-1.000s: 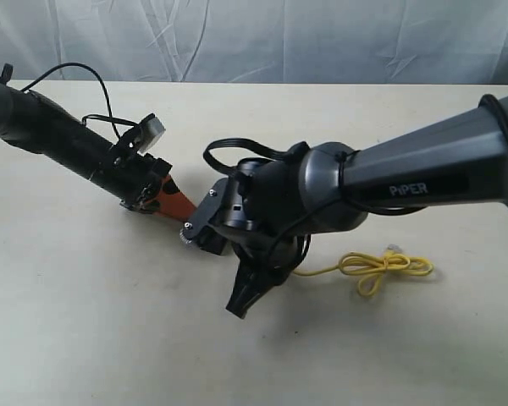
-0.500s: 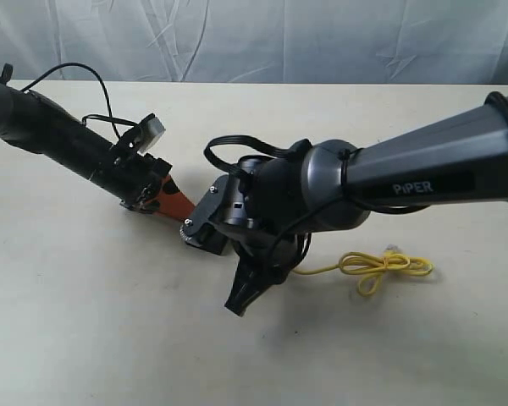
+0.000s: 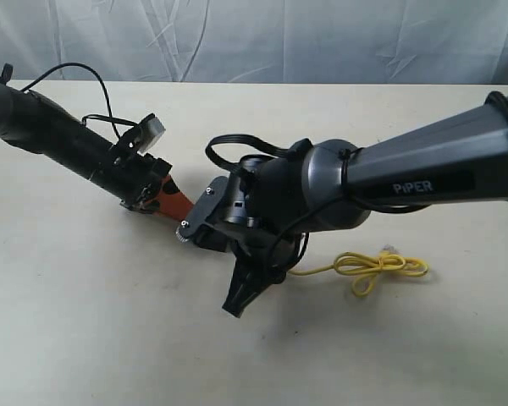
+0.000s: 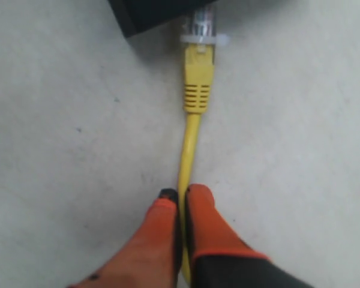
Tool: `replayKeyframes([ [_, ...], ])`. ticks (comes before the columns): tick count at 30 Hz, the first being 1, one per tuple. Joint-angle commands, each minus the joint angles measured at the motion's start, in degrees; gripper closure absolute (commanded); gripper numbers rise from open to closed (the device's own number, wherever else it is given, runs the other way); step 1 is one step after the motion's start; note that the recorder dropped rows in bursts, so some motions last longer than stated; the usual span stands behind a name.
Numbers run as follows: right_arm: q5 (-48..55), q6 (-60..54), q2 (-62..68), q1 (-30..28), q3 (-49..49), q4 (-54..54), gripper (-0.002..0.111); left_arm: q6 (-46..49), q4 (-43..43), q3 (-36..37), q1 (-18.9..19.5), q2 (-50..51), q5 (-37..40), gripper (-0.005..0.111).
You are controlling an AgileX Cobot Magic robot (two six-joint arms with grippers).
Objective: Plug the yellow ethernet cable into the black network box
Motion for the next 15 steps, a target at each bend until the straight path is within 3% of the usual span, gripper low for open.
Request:
replayKeyframes([
  [1, -0.89, -3.86, -0.54, -0.04, -0.24, 0.03, 0.109, -0.10, -0.06, 0.45, -0.07, 0.74, -0.33, 0.107],
  [15, -1.91, -7.90, -0.54, -0.04, -0.24, -4.83, 0.109, 1.90, 1.21, 0.45, -0.07, 0.74, -0.33, 0.107],
])
